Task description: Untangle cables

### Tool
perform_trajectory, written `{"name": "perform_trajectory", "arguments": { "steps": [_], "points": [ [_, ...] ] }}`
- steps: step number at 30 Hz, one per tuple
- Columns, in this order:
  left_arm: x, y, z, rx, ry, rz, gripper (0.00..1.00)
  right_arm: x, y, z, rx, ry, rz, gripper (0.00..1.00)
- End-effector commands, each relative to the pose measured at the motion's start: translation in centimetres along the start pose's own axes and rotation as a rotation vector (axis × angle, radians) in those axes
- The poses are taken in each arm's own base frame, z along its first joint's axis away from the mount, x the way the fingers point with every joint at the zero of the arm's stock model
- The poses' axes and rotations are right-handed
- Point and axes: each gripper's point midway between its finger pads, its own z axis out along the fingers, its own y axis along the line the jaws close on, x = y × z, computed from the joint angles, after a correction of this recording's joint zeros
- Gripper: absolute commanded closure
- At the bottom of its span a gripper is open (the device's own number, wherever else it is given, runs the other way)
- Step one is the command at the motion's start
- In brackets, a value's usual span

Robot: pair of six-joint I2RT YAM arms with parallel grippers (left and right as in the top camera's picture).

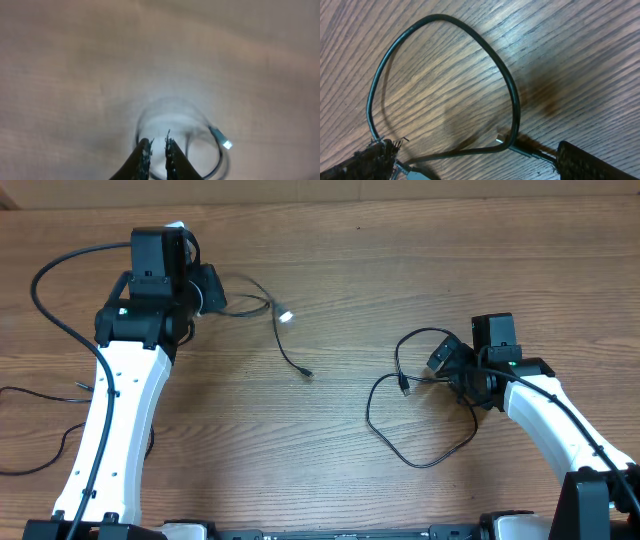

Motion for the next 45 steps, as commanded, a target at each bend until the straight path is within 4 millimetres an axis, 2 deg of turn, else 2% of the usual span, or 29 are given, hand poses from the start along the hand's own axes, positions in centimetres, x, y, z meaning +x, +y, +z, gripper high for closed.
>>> {"name": "perform_trajectory", "arguments": {
  "steps": [1,2,3,4,5,8,9,10,11,16,17,18,19,23,26,27,28,29,32,33,38,40,45],
  "points": [
    [-3.9,1.7,-1.3,-0.115,-0.172,-0.025,0.9,0.0,0.4,-0.1,-0.013,0.001,-0.004,0.0],
    [-4.9,2.3,-1.0,-0.15,-0.215,-0.037,0.95,0.0,0.4,-0.1,-0.013,0.001,-0.004,0.0],
    [-5.6,3.0,-0.2,-0.17,-0.235,-0.049,0.96,0.0,0.4,-0.1,-0.013,0.001,-0.004,0.0],
    [-5.5,3.0,0.2,-0.168,-0.228,-0.053,0.96,0.0,0.4,-0.1,-0.013,0.001,-0.004,0.0],
    [-4.5,2.7,1.5,-0.138,-0.176,-0.052,0.9,0.0,0.4,-0.1,-0.013,0.001,-0.004,0.0],
    [-1.6,1.0,3.5,-0.03,-0.038,-0.051,0.47,0.0,0.4,-0.1,-0.013,0.001,-0.004,0.0],
    [-0.8,0.5,3.9,-0.002,-0.001,-0.051,0.38,0.0,0.4,-0.1,-0.013,0.001,-0.004,0.0],
    [0.3,-0.1,4.5,0.035,0.053,-0.05,0.21,0.0,0.4,-0.1,-0.013,0.001,-0.004,0.0],
    [1.9,-0.8,5.2,0.08,0.125,-0.052,0.0,0.0,0.4,-0.1,-0.013,0.001,-0.004,0.0],
    [7.5,-2.5,6.8,0.203,0.37,-0.034,0.0,0.0,0.4,-0.1,-0.013,0.001,-0.004,0.0],
    [8.1,-2.8,7.0,0.234,0.393,0.015,0.03,0.0,0.4,-0.1,-0.013,0.001,-0.004,0.0],
    [8.6,-3.0,6.9,0.264,0.406,0.076,0.13,0.0,0.4,-0.1,-0.013,0.001,-0.004,0.0],
    [8.7,-3.1,6.8,0.273,0.406,0.108,0.13,0.0,0.4,-0.1,-0.013,0.001,-0.004,0.0],
    [8.1,-4.0,5.3,0.322,0.353,0.282,0.12,0.0,0.4,-0.1,-0.013,0.001,-0.004,0.0],
    [8.6,-5.5,3.1,0.372,0.346,0.388,0.12,0.0,0.4,-0.1,-0.013,0.001,-0.004,0.0],
    [9.5,-6.7,1.8,0.4,0.356,0.456,0.11,0.0,0.4,-0.1,-0.013,0.001,-0.004,0.0],
    [10.1,-7.3,1.3,0.409,0.366,0.493,0.02,0.0,0.4,-0.1,-0.013,0.001,-0.004,0.0],
    [10.7,-7.7,0.9,0.405,0.377,0.525,0.0,0.0,0.4,-0.1,-0.013,0.001,-0.004,0.0],
    [12.6,-8.1,0.8,0.302,0.412,0.629,0.0,0.0,0.4,-0.1,-0.013,0.001,-0.004,0.0],
    [13.0,-7.7,1.1,0.209,0.408,0.663,0.0,0.0,0.4,-0.1,-0.013,0.001,-0.004,0.0],
    [12.6,-5.6,2.2,-0.119,0.309,0.68,0.0,0.0,0.4,-0.1,-0.013,0.001,-0.004,0.0],
    [12.5,-5.0,2.6,-0.184,0.272,0.672,0.01,0.0,0.4,-0.1,-0.013,0.001,-0.004,0.0],
    [13.7,-4.4,4.8,-0.186,0.244,0.663,0.01,0.0,0.4,-0.1,-0.013,0.001,-0.004,0.0]
  ]
}}
